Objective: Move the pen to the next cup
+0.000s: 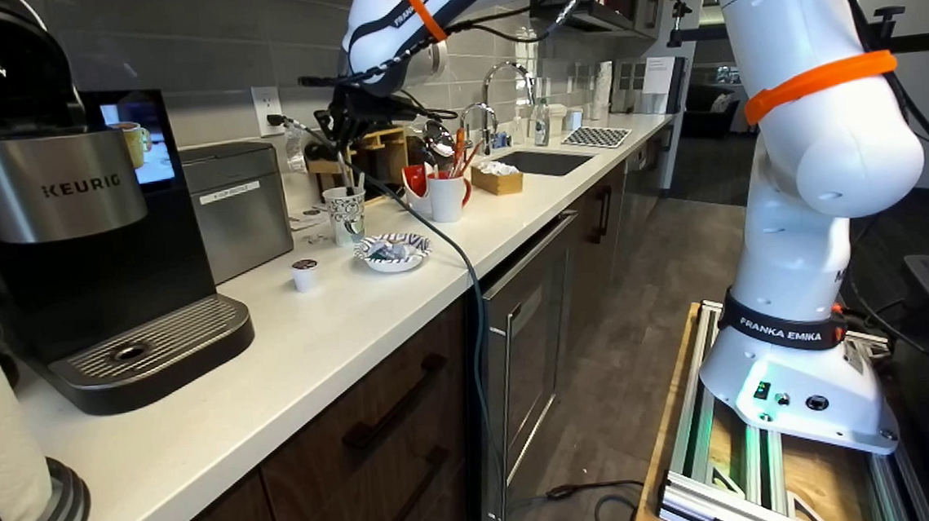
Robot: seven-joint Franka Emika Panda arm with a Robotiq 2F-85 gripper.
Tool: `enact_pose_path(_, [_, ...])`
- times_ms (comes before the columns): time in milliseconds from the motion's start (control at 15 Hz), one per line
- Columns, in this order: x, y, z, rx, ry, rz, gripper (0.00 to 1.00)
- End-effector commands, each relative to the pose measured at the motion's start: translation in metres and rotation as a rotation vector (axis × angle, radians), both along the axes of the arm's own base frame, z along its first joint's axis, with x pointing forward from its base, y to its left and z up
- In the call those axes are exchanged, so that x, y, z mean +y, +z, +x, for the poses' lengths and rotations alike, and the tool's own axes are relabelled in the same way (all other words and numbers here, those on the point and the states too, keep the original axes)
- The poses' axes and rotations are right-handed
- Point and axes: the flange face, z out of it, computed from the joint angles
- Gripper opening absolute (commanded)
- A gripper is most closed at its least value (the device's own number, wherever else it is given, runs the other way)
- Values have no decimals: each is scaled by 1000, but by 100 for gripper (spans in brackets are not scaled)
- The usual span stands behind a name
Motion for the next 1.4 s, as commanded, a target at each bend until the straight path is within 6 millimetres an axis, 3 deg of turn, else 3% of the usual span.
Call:
enact_pose_path(0, [-6, 27, -33, -28, -30, 100, 3])
enact_pose_path(267, [-27, 50, -54, -88, -118, 177, 3])
enact_pose_path(400, [-52, 54, -68, -117, -207, 191, 3])
enact_pose_path(733, [-141, 45, -113, -122, -498, 190, 3])
enact_pose_path(933, [-182, 38, -139, -131, -653, 230, 3])
enact_pose_path(1333, [-202, 46, -155, -244, -802, 296, 3])
